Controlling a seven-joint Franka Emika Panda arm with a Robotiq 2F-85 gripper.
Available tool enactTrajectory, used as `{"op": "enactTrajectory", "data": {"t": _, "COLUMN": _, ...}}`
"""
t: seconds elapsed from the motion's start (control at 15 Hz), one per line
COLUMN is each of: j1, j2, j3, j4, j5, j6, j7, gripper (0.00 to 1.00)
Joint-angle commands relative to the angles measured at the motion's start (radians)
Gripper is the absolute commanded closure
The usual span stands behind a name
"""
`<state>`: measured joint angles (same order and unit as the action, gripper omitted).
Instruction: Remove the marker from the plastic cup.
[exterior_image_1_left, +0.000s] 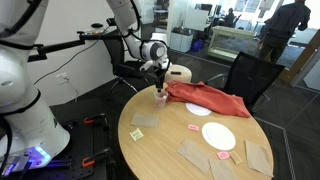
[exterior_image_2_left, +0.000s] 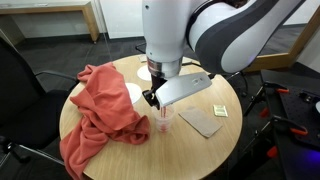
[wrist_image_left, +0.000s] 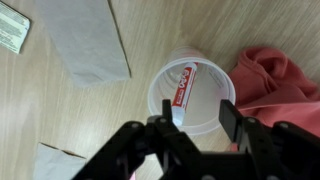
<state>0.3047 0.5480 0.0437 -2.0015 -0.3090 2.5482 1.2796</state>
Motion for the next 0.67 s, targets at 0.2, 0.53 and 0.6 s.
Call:
{"op": "enactTrajectory", "data": {"t": 0.2, "j1": 0.019, "j2": 0.047, "j3": -0.032, "j4": 0.046, "j5": 0.037, "j6": 0.021, "j7": -0.039, "gripper": 0.49}}
{"op": "enactTrajectory", "data": {"t": 0.53, "j1": 0.017, "j2": 0.066, "j3": -0.034, "j4": 0.057, "j5": 0.054, "j6": 0.023, "j7": -0.042, "gripper": 0.52}}
{"op": "enactTrajectory", "data": {"t": 0.6, "j1": 0.017, "j2": 0.069, "j3": -0.035, "j4": 0.059, "j5": 0.057, "j6": 0.024, "j7": -0.042, "gripper": 0.52}}
